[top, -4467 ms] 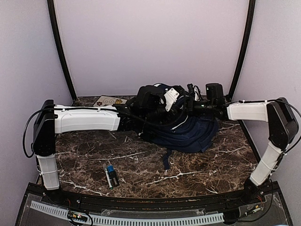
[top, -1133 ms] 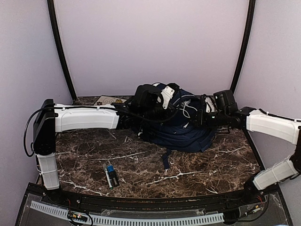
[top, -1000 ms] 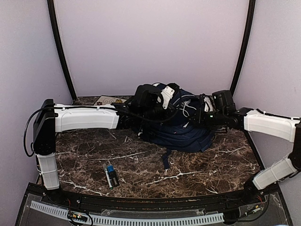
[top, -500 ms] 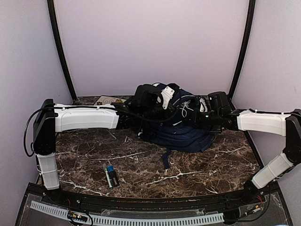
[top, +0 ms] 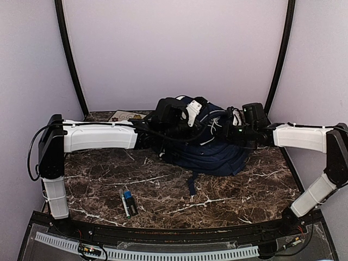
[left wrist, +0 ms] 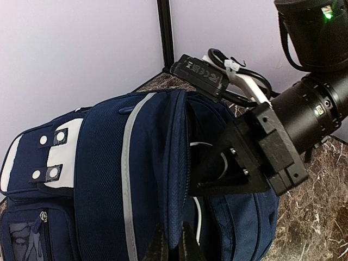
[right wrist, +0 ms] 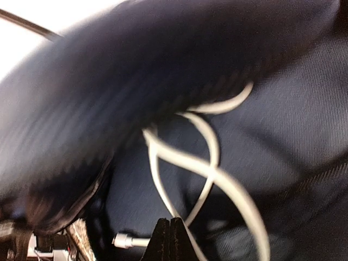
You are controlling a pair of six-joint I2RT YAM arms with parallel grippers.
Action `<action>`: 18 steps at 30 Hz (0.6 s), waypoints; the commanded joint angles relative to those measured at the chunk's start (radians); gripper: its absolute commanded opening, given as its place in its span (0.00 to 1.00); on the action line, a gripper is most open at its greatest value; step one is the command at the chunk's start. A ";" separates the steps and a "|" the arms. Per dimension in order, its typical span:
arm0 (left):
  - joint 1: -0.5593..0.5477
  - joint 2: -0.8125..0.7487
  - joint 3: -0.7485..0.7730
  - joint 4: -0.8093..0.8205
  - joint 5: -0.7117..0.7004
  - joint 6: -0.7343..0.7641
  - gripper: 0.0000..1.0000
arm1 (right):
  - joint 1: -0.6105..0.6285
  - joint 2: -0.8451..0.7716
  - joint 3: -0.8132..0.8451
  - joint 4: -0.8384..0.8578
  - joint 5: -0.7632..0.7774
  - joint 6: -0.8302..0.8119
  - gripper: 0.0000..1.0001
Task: Pack the student bag
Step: Adjust the charger in the upper front pocket of the bag.
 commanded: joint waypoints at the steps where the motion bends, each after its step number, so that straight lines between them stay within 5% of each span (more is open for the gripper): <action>1: 0.003 -0.064 -0.021 0.022 0.008 -0.019 0.00 | -0.017 0.061 0.083 0.064 -0.017 -0.049 0.05; 10: 0.027 -0.070 -0.069 0.021 0.036 -0.044 0.00 | -0.022 -0.037 0.125 0.032 -0.250 -0.120 0.24; 18: 0.046 -0.043 -0.095 -0.023 0.048 -0.111 0.00 | 0.004 -0.266 0.019 -0.225 -0.036 -0.143 0.29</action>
